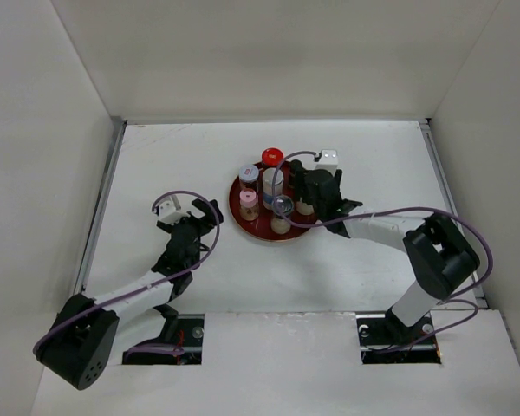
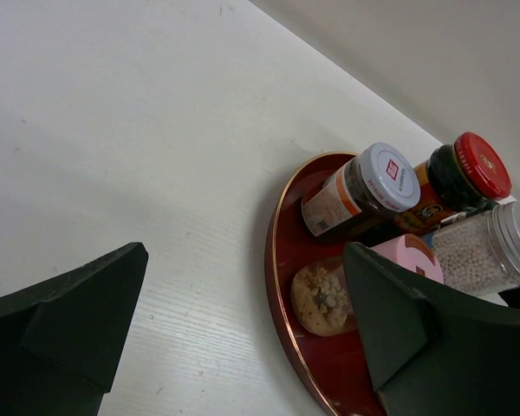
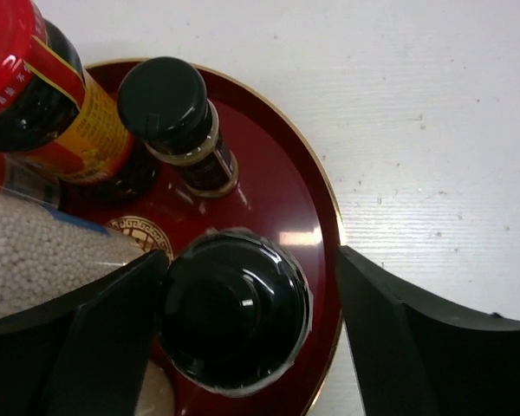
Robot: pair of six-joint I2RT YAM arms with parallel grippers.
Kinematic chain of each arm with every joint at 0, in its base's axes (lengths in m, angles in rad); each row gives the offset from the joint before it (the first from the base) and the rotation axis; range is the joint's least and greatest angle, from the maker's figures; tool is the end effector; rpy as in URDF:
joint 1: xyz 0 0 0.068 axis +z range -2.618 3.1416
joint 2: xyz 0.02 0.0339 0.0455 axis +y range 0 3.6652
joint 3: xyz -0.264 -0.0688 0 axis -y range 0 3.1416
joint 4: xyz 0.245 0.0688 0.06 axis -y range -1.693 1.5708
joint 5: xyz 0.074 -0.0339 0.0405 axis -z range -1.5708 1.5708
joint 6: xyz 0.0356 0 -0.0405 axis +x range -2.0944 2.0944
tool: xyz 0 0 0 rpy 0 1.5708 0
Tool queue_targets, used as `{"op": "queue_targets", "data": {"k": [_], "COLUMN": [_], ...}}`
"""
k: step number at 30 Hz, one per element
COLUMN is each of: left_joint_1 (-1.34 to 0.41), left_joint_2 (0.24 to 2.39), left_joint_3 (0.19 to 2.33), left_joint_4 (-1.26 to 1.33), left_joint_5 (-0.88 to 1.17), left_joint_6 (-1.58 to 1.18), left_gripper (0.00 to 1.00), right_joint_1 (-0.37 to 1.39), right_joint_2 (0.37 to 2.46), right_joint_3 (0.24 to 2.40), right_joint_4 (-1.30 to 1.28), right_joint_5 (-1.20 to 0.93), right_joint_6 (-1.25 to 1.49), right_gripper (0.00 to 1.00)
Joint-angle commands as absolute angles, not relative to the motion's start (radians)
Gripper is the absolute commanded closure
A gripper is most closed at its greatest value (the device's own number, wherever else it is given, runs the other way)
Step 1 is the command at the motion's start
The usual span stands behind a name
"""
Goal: Organize the condiment bottles
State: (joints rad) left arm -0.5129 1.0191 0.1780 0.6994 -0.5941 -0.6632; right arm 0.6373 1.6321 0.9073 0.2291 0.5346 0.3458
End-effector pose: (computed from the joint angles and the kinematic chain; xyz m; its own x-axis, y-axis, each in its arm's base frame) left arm 0.1772 -0.0769 0.1811 -0.0500 -0.5573 -0.8288 -0.1358 0.8259 -0.5472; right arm 0.2932 0.1945 0.2097 -0.4111 0.0585 -0.9097 -0.0132 0.9974 0.0702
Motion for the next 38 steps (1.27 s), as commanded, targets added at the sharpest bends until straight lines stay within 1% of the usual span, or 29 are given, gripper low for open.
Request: {"op": "queue_targets", "data": {"k": [1,3,4,9,13,16,20,25,28,38], "left_joint_1": [-0.522,-0.522,-0.519,-0.528,-0.538,-0.547,-0.548,-0.558,-0.559,-0.558], "left_joint_2": [0.993,0.986,0.992,1.046,1.074,1.071,1.074,1.111,1.112,1.114], "left_joint_3": [0.184,0.187,0.190,0.239,0.275,0.285,0.294,0.322,0.328,0.342], "left_joint_4": [0.730,0.718,0.709,0.634,0.588,0.568,0.561,0.548,0.548,0.515], "left_joint_5": [-0.604,-0.623,-0.636,-0.684,-0.680,-0.689,-0.677,-0.652,-0.643,-0.641], "left_joint_6": [-0.673,-0.673,-0.673,-0.678,-0.681,-0.683,-0.684,-0.680,-0.680,-0.680], "left_gripper": [0.00,0.00,0.00,0.00,0.00,0.00,0.00,0.00,0.00,0.00], "right_joint_1": [0.653,0.656,0.659,0.666,0.662,0.604,0.507,0.392,0.352,0.347], "right_joint_2": [1.602,1.571,1.548,1.415,1.298,1.208,1.128,1.121,1.126,1.124], "right_joint_3": [0.900,0.891,0.888,0.859,0.795,0.718,0.623,0.560,0.546,0.558], "right_joint_4": [0.325,0.325,0.325,0.325,0.336,0.363,0.379,0.385,0.387,0.385], "right_joint_5": [0.545,0.548,0.551,0.581,0.658,0.690,0.667,0.586,0.528,0.512], "right_joint_6": [0.353,0.357,0.357,0.359,0.373,0.425,0.537,0.630,0.676,0.646], "right_gripper": [0.11,0.02,0.00,0.00,0.00,0.00,0.00,0.00,0.00,0.00]}}
